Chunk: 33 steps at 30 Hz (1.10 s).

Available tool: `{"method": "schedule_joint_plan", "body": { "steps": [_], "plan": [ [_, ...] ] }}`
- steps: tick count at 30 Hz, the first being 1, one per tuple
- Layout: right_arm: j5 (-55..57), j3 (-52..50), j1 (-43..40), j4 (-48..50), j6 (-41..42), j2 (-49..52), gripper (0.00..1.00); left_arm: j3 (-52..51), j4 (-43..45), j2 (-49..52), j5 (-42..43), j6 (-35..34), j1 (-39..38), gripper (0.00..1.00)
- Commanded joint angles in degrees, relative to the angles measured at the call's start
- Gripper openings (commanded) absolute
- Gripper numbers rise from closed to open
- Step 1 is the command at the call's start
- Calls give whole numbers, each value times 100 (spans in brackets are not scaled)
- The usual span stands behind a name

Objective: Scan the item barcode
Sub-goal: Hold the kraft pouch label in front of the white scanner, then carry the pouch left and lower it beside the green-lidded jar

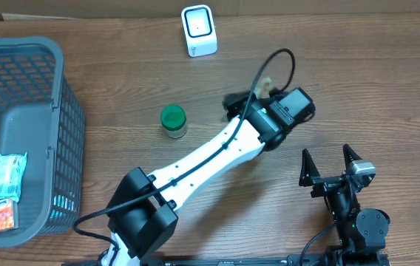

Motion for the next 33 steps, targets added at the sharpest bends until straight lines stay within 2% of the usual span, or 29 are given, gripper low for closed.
{"method": "schedule_joint_plan", "body": {
  "steps": [1,4,6,8,9,10,11,12,16,17,23,25,26,27,28,30,33],
  "plan": [
    [68,-61,-37,31,0,-39,100,184,15,-101,-35,-490,247,98],
    [68,-61,-37,31,0,-39,100,398,-173,-103,-37,-931,343,100],
    [68,-61,-37,31,0,-39,100,925,-761,-103,-87,-2166,612,100],
    [68,-61,-37,31,0,-39,100,1331,-1198,-103,-33,-3095,850,100],
    [68,-61,-37,31,0,-39,100,1589,-1427,-103,299,-3637,1010,100],
    [68,-61,-37,31,0,-39,100,1716,-1480,-103,706,-3801,1088,100],
    [68,-61,-37,31,0,-39,100,1843,-1419,-103,1502,-3792,1176,100],
    [68,-61,-37,31,0,-39,100,1908,-1220,-103,2640,-3471,1266,100],
    [68,-61,-37,31,0,-39,100,1906,-706,-101,7084,-881,1464,100],
    [68,-61,-37,31,0,-39,100,1908,-730,-101,7766,-391,1508,100],
    [68,-61,-37,31,0,-39,100,1908,-741,-101,8507,-225,1853,100],
    [68,-61,-37,31,0,-39,100,1908,-828,-101,8297,-426,2037,90],
    [66,-61,-37,31,0,-39,100,1908,-953,-101,7370,-1080,2133,72],
    [66,-61,-37,31,0,-39,100,1908,-1043,-101,6730,-1482,2164,52],
    [68,-61,-37,31,0,-39,100,1908,-1228,-101,5770,-2074,2190,4],
    [68,-61,-37,31,0,-39,100,1906,-1451,-101,4999,-2544,2188,4],
    [68,-61,-37,31,0,-39,100,1902,-1510,-101,4898,-2549,2081,4]
  ]
}}
